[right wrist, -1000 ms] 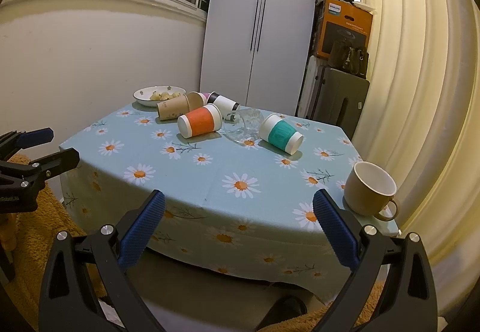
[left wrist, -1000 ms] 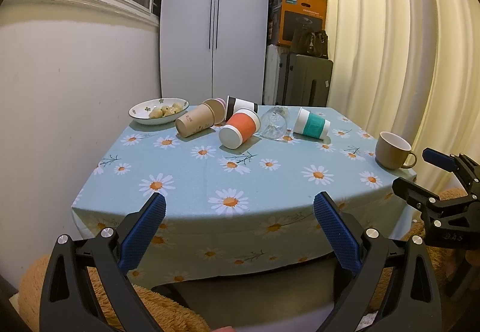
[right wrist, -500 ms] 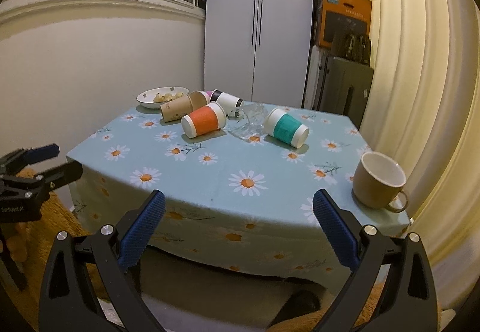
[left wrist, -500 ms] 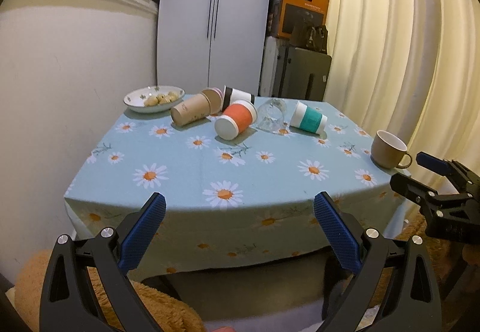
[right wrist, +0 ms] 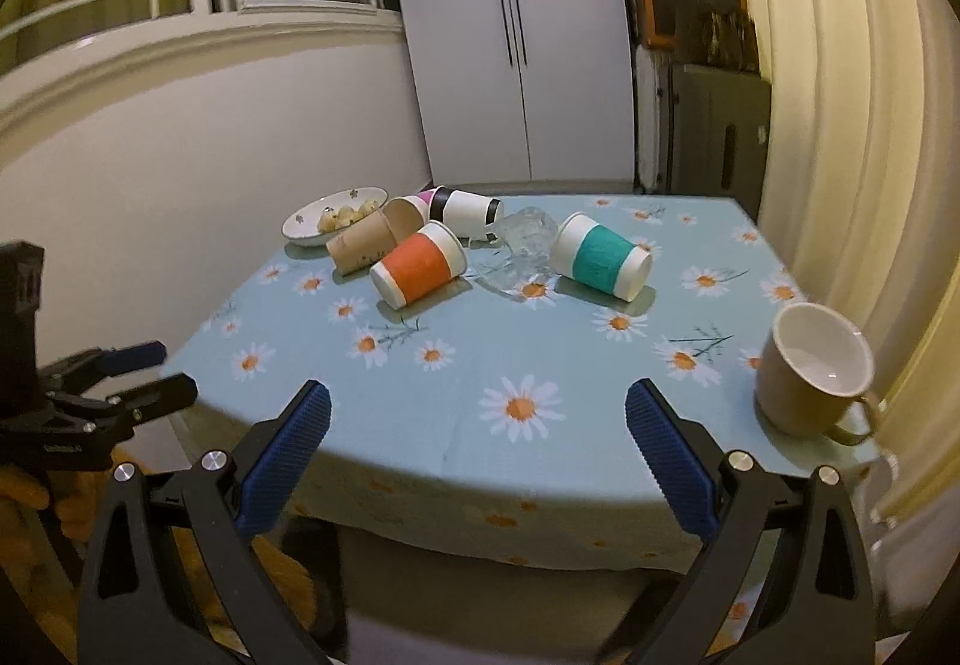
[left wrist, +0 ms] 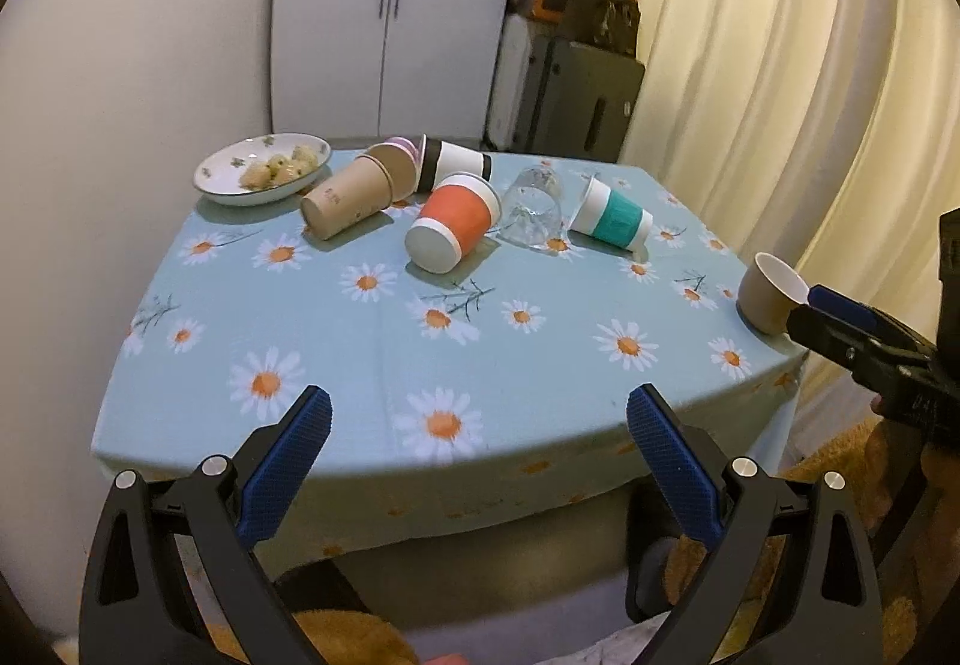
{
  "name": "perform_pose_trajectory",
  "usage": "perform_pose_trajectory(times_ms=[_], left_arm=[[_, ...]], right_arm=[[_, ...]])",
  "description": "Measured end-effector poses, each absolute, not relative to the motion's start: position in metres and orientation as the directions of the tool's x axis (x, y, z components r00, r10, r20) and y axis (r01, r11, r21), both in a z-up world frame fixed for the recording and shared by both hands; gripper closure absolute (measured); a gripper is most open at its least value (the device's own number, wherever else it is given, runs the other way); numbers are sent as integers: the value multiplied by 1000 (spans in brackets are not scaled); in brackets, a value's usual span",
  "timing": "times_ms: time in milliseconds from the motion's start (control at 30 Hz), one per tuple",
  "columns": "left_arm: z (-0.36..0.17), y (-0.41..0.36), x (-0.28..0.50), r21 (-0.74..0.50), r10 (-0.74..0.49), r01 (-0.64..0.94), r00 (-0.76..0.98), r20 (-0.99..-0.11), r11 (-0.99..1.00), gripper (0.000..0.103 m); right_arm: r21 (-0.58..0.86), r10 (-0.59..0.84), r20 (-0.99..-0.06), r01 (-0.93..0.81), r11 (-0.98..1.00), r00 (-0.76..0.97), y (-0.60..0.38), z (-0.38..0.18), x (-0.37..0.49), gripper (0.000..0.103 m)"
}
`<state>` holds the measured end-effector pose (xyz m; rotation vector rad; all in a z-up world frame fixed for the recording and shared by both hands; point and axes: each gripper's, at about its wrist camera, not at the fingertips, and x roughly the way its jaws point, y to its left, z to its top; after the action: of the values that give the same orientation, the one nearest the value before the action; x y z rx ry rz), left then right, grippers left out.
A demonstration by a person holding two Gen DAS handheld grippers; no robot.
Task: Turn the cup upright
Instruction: 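Reach the right gripper down to the orange-and-white paper cup and close on it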
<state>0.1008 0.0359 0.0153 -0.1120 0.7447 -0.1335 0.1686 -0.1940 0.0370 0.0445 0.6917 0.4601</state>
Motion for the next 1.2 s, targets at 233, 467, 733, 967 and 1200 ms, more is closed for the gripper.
perform_pose_trajectory(times_ms=[233, 467, 733, 967, 1200], left_arm=[[35, 43, 175, -103, -177, 149, 675, -716, 983, 7], [35, 42, 255, -102, -226, 244, 562, -796, 964, 7], [0, 26, 335, -88, -215, 348, 346, -913, 933, 8], [-32, 19, 378, -67, -153, 348, 225, -962, 935, 8], [-46, 18, 399, -78, -151, 374, 169, -974, 924, 8]], right_arm=[[337, 515, -629, -393, 855, 582, -187, 50, 237, 5], [515, 625, -619, -354, 781, 476, -178, 62, 305, 5], [672, 711, -628, -241, 700, 315, -179, 30, 361, 6], [729, 746, -615, -179, 661, 254, -192, 4, 379, 6], [735, 744, -625, -141, 663, 237, -202, -4, 395, 6]])
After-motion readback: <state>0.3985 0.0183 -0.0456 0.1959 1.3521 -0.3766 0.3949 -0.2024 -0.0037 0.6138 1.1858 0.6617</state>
